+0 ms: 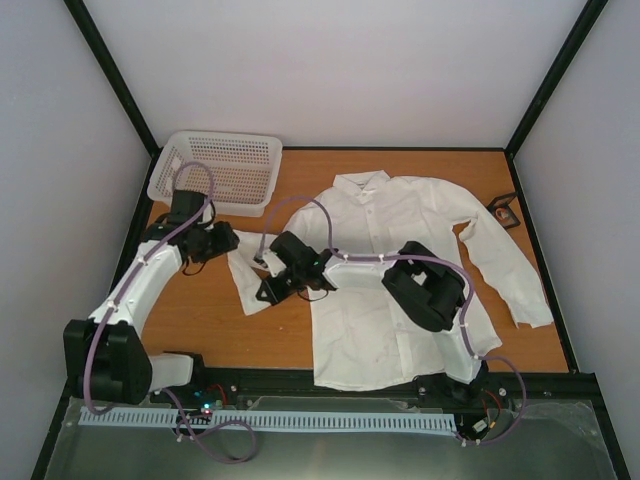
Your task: Pin the brooch onto the clothing
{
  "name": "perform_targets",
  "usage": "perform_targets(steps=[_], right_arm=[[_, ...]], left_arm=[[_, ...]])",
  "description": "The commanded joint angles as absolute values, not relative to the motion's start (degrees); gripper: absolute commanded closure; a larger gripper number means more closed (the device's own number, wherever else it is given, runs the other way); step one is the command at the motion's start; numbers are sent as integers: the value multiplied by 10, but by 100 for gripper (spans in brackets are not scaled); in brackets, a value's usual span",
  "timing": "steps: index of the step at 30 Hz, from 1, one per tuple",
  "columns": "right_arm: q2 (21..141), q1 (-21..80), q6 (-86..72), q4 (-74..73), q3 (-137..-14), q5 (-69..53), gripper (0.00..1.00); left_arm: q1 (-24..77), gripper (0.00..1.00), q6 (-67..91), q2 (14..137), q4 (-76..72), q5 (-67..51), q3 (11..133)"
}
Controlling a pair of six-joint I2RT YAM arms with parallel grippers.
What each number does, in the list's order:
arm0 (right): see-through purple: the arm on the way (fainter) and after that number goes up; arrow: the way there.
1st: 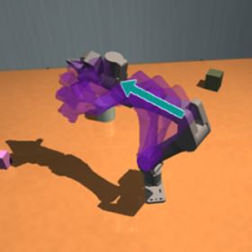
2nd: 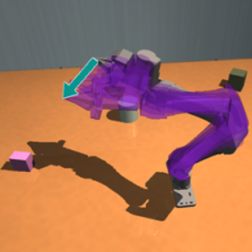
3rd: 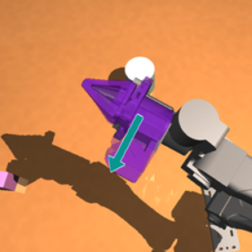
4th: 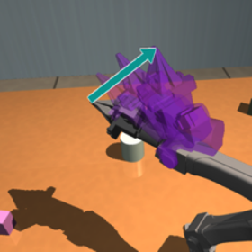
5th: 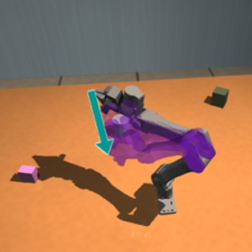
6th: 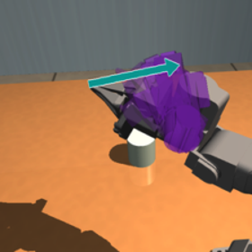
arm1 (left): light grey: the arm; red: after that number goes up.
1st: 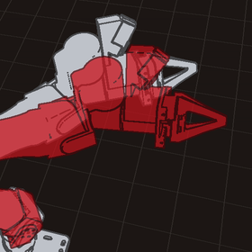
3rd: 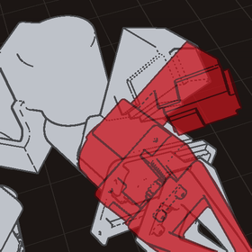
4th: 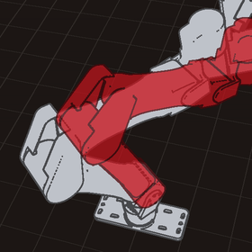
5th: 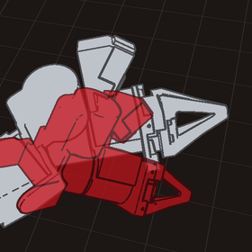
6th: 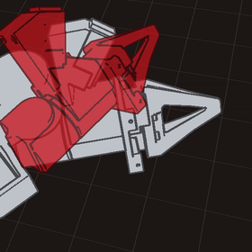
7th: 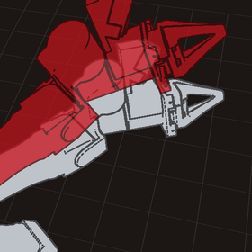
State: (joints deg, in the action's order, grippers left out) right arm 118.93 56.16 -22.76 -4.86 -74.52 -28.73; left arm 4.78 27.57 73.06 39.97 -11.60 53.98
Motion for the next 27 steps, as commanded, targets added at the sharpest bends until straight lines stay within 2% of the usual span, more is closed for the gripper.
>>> perform_targets(steps=[1, 3, 6, 10, 11, 13, 14, 15, 20, 27], right_arm=[[1176, 590, -241, -61, -821, -288, 97], [1199, 605, -243, -83, -879, -294, 97], [1274, 627, -230, -136, -1019, -288, 97], [1436, 638, -214, -245, -1308, -264, 97], [1494, 638, -211, -264, -1389, -265, 94], [1557, 641, -208, -266, -1502, -267, 51], [1570, 640, -210, -243, -1520, -278, 36], [1571, 640, -213, -225, -1520, -281, 27], [1497, 629, -216, -281, -1457, -256, 16], [1271, 587, -204, -343, -1188, -194, 1]], left_arm=[[43, 26, 284, 666, 413, -40, 609], [43, 17, 282, 627, 423, -10, 649], [43, 10, 279, 564, 420, 4, 701], [44, 8, 278, 510, 431, 3, 750], [45, 8, 279, 510, 445, 10, 765], [45, 8, 285, 506, 453, 18, 772], [45, 8, 284, 503, 450, 17, 769], [45, 8, 284, 502, 450, 19, 767], [45, 7, 282, 490, 438, 28, 731], [45, 0, 264, 490, 390, -16, 663]])
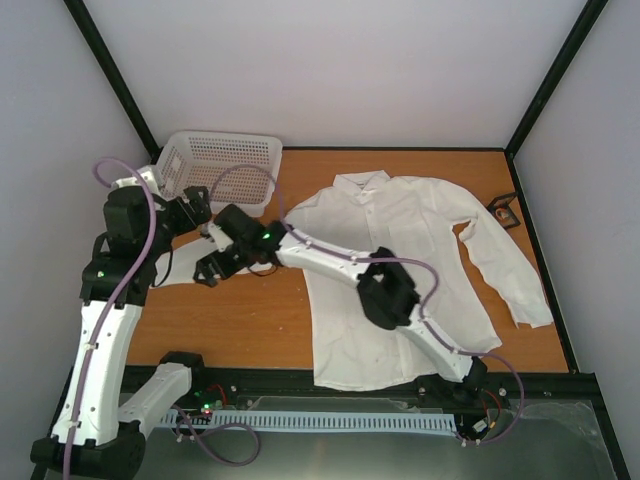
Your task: Pin the brooch onto the clothing
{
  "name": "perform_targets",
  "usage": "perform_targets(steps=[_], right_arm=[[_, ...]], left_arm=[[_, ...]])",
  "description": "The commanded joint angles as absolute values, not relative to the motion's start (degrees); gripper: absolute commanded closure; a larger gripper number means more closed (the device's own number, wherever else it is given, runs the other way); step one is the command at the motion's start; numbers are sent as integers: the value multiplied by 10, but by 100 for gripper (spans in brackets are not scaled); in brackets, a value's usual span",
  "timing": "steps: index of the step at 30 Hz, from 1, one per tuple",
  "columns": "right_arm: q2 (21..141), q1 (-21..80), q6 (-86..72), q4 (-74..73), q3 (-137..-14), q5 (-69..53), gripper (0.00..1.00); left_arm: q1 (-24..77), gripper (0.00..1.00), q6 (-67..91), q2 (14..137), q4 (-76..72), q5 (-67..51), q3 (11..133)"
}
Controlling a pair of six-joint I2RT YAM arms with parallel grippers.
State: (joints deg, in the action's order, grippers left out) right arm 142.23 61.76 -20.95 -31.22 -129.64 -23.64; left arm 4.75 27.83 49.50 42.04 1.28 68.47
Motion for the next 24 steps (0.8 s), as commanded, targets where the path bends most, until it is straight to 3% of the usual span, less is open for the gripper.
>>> perform_targets(steps=[1, 6, 11, 18, 24], right_arm=[[1239, 576, -209, -335, -1137, -192, 0], [1059, 526, -226, -280, -860, -153, 0], [902, 453, -249, -250, -629, -149, 0], [773, 392, -267, -259, -484, -138, 0], [745, 383, -278, -268, -438, -133, 0]], left_arm=[[45, 0, 259, 490, 376, -34, 651], [45, 2, 235, 522, 287, -182, 585], [105, 12, 228, 645, 223, -266, 583], [223, 23, 218, 884, 226, -193, 715], [245, 35, 210, 1092, 245, -156, 847]])
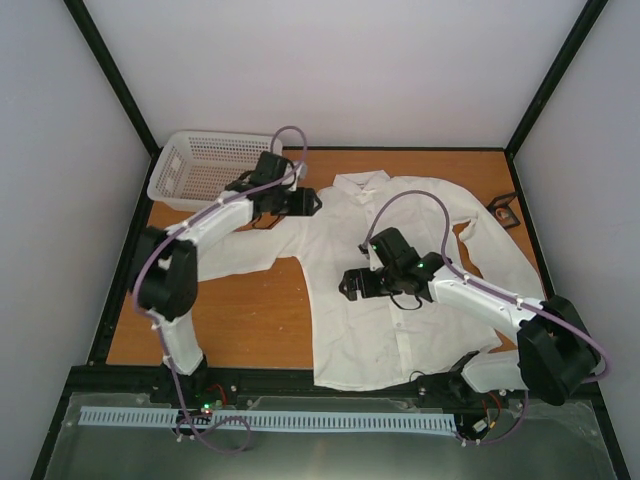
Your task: Pin the brooch onto the clothing
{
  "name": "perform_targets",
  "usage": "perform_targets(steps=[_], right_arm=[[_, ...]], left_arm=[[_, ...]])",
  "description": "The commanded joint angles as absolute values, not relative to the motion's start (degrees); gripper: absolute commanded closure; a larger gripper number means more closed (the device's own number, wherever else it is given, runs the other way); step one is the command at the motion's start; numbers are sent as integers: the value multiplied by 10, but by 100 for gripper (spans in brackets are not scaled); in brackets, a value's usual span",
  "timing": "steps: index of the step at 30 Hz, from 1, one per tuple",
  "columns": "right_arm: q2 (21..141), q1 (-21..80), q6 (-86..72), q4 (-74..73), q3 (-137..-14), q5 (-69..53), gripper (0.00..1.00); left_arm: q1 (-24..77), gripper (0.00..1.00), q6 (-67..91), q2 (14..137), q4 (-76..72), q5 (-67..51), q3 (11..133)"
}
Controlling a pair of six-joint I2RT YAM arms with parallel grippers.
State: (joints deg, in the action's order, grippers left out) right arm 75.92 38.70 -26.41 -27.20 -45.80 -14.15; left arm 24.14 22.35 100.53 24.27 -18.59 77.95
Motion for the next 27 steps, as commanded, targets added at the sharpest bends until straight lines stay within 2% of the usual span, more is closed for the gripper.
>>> perform_targets(steps=[1, 4, 10, 19, 27], right_arm=[[743, 383, -279, -268, -435, -135, 0], [737, 383, -281, -258, -419, -141, 0], [757, 383, -291, -230, -401, -161, 0], [808, 390, -301, -191, -401, -195, 0], [840, 398, -303, -173, -446, -206, 0]], left_arm=[[246, 36, 206, 1117, 243, -149, 863], [246, 38, 193, 1183, 259, -155, 933], [247, 39, 208, 1261, 235, -189, 982], [211, 39, 189, 1380, 274, -117, 1068], [168, 35, 135, 1422, 308, -94, 1161]])
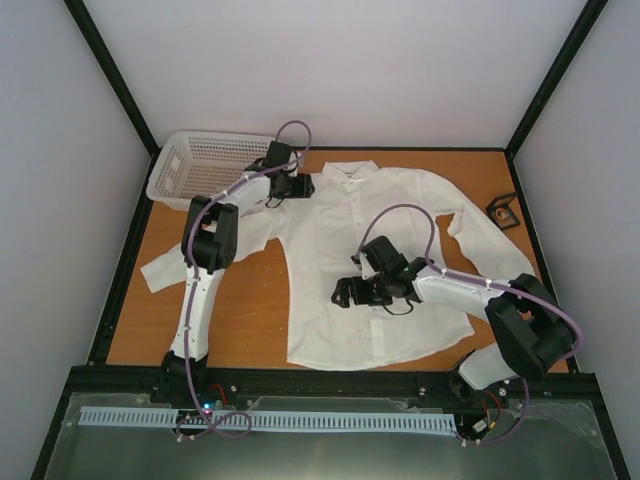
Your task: Pin the brooch onto the clothing
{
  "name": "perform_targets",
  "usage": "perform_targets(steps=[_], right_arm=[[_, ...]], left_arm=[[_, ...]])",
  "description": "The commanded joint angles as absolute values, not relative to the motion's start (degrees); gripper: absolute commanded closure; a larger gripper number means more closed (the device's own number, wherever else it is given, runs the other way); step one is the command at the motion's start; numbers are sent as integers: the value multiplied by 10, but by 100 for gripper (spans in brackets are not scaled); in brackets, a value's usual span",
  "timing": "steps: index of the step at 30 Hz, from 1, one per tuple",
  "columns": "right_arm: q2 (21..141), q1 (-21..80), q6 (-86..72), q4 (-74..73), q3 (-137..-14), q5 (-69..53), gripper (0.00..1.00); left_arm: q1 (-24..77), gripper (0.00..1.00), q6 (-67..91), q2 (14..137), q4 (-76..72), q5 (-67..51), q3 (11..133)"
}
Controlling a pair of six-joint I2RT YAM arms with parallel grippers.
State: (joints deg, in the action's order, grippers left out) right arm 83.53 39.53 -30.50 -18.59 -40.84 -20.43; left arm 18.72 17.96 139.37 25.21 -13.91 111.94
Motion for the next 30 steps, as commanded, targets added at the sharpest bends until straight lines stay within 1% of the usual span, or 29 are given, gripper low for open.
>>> perform_targets(steps=[1, 2, 5, 9, 14, 17, 23, 30], right_arm=[[834, 395, -296, -186, -455, -194, 0], [825, 390, -290, -196, -462, -179, 0], [797, 350, -269, -218, -467, -167, 0], [774, 281, -230, -274, -475, -147, 0], [768, 217, -208, -290, -463, -135, 0], [784, 182, -201, -294, -458, -130, 0], [792, 117, -231, -257, -408, -139, 0], [773, 64, -311, -219, -304, -131, 0]], left_arm=[[169, 33, 129, 1418, 315, -94, 1169], [169, 30, 127, 1409, 321, -100, 1173], [178, 16, 133, 1362, 324, -105, 1160], [200, 8, 158, 1283, 329, -151, 1130], [246, 5, 183, 1195, 302, -231, 1060], [269, 4, 197, 1134, 258, -279, 978], [322, 3, 193, 1043, 216, -279, 819], [337, 3, 222, 970, 141, -283, 595]])
